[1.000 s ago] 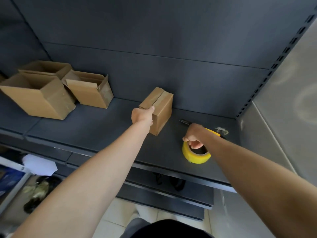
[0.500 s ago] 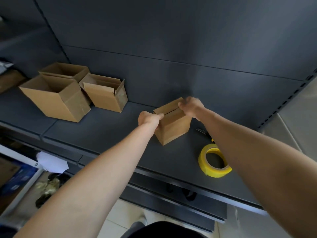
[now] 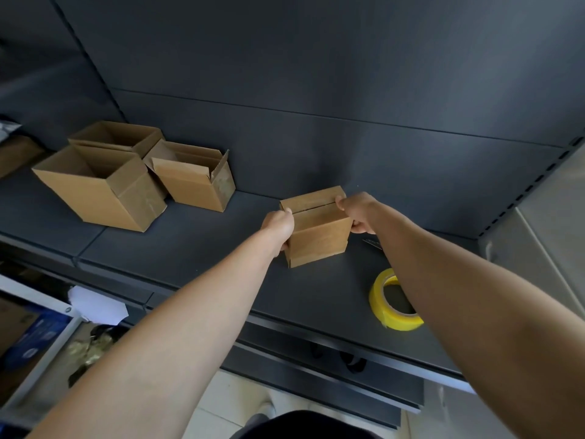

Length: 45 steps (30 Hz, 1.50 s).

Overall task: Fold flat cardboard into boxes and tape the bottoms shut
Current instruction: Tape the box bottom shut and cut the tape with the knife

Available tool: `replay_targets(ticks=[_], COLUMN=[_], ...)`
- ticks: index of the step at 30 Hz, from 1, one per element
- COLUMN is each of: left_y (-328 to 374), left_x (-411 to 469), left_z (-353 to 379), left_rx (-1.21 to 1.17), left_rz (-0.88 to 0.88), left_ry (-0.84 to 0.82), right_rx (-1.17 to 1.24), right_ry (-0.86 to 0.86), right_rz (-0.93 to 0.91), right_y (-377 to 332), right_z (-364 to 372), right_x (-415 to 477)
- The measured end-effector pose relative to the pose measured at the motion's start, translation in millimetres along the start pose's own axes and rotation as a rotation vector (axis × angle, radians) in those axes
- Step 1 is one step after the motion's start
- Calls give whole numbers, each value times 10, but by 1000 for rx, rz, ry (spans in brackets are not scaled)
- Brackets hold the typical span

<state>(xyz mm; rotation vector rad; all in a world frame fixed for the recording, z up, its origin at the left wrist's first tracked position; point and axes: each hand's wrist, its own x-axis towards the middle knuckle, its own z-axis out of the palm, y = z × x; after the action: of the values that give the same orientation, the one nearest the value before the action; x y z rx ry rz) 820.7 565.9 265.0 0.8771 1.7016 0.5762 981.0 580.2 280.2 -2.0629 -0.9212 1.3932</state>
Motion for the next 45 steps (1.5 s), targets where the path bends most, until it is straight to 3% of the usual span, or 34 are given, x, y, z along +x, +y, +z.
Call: replay_targets(ticks=[8, 12, 17, 23, 26, 30, 34, 38, 45], left_y=[27, 86, 118, -42, -135, -208, -201, -189, -267], left_x=[40, 90, 84, 169, 157, 185, 275, 340, 448], left_z=[-101, -189, -310, -357, -418, -508, -585, -711, -1215], left_rx=[-118, -88, -318, -139, -63, -230, -344, -441, -547], left_rz=[4, 76, 109, 148, 158, 65, 38, 22, 32], left_ry=[-97, -38, -79, -23, -4, 49, -13, 132, 386], right_rx=[46, 234, 286, 190, 310, 371, 282, 292, 32], right_ry=[-59, 27, 109, -25, -162, -234, -141, -131, -134], right_rz=[34, 60, 28, -1, 24, 32, 39, -1, -28], right_y=[37, 46, 51, 170, 194, 192, 153, 43, -303], right_z=[-34, -35, 6, 97, 131, 214, 371, 619, 1104], right_x=[-105, -137, -201, -269, -317, -302, -287, -317, -353])
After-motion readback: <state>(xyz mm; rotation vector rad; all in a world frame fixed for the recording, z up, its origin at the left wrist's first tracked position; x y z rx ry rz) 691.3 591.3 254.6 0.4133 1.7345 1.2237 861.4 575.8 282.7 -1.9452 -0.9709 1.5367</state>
